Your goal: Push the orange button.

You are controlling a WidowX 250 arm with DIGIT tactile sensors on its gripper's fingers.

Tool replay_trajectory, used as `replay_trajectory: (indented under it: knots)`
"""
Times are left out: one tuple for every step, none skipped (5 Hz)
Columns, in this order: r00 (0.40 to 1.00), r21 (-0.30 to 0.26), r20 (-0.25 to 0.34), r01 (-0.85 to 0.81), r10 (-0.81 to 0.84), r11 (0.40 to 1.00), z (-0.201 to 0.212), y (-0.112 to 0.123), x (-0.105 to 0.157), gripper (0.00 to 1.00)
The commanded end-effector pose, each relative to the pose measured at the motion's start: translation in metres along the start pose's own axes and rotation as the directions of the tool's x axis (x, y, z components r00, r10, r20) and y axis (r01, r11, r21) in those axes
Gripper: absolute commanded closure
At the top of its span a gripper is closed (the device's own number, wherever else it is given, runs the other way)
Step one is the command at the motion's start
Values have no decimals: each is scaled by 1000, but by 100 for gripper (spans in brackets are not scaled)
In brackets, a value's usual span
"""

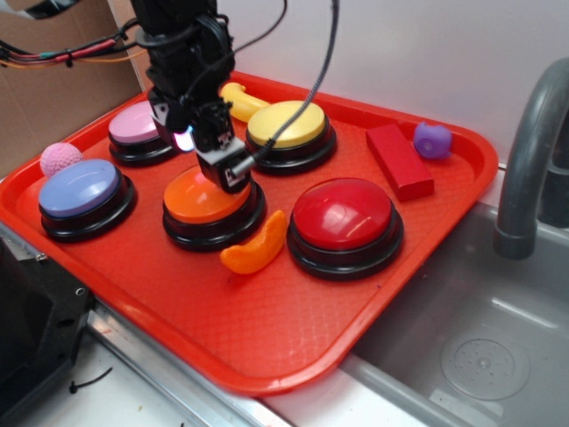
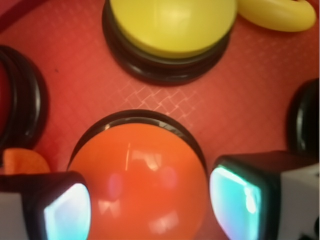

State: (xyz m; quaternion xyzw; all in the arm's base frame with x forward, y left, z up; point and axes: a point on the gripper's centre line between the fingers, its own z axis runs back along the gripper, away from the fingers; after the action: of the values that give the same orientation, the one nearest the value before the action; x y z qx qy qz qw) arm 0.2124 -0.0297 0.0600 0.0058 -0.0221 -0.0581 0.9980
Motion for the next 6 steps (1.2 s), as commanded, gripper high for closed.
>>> replay_trajectory:
  knots:
    - [1000,2,-2,27,-26,1000,-9,-4,6,0]
    - [1000,28,-2,31,-31,999,3,-7,8,0]
    - [999,28,32,31,-32,999,22,-7,10,0]
    - [999,31,46,-21,20,999,30,3,8,0]
    - [998,26,39,-53,52,998,39,6,7,0]
    - [996,46,42,-87,85,995,57,8,5,0]
